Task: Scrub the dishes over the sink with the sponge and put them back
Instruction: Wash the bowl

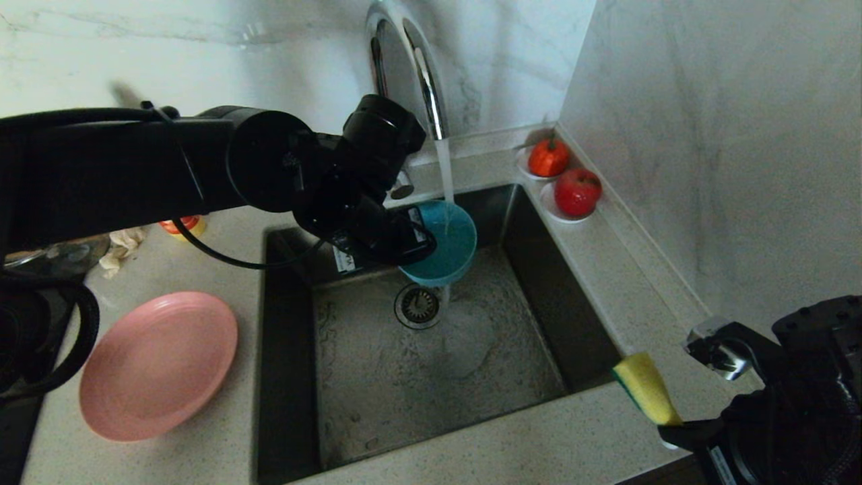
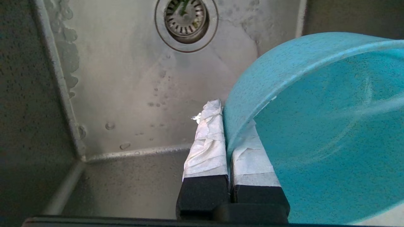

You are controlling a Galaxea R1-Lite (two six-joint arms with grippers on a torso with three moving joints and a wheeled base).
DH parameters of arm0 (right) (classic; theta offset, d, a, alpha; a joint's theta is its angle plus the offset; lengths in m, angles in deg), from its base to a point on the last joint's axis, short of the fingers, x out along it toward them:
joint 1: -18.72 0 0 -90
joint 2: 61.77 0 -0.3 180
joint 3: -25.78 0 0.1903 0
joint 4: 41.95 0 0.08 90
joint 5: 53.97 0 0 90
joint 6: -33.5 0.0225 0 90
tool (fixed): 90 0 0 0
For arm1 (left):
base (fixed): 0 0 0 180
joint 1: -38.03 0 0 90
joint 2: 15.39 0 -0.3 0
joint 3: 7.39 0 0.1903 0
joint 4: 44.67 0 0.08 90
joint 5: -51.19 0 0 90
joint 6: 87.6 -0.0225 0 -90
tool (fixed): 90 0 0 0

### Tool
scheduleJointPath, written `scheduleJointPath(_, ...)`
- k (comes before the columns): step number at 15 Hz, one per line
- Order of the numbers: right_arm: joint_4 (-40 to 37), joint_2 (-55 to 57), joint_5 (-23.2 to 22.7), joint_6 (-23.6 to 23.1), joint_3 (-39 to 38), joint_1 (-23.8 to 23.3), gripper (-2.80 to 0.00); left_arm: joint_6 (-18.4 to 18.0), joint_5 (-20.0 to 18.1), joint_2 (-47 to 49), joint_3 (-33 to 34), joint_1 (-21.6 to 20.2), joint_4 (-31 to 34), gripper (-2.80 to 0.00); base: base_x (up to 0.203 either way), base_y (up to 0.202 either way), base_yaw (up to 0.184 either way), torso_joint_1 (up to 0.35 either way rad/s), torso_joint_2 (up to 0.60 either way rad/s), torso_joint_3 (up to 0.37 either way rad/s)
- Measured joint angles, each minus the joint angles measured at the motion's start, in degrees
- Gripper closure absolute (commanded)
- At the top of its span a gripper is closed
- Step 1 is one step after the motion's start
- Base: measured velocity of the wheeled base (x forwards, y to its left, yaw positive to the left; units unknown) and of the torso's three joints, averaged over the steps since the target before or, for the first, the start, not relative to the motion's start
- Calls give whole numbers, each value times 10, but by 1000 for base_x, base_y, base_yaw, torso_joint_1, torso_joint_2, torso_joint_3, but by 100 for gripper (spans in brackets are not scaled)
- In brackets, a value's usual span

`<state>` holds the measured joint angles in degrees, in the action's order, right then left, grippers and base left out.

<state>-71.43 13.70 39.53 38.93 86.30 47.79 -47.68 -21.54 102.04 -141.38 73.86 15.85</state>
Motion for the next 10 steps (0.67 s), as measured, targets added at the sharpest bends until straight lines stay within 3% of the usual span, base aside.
scheduleJointPath(10,0,2,0,0,0,0,0,7,0,14,0,-3,-11,0,0,0,0,0,0,0)
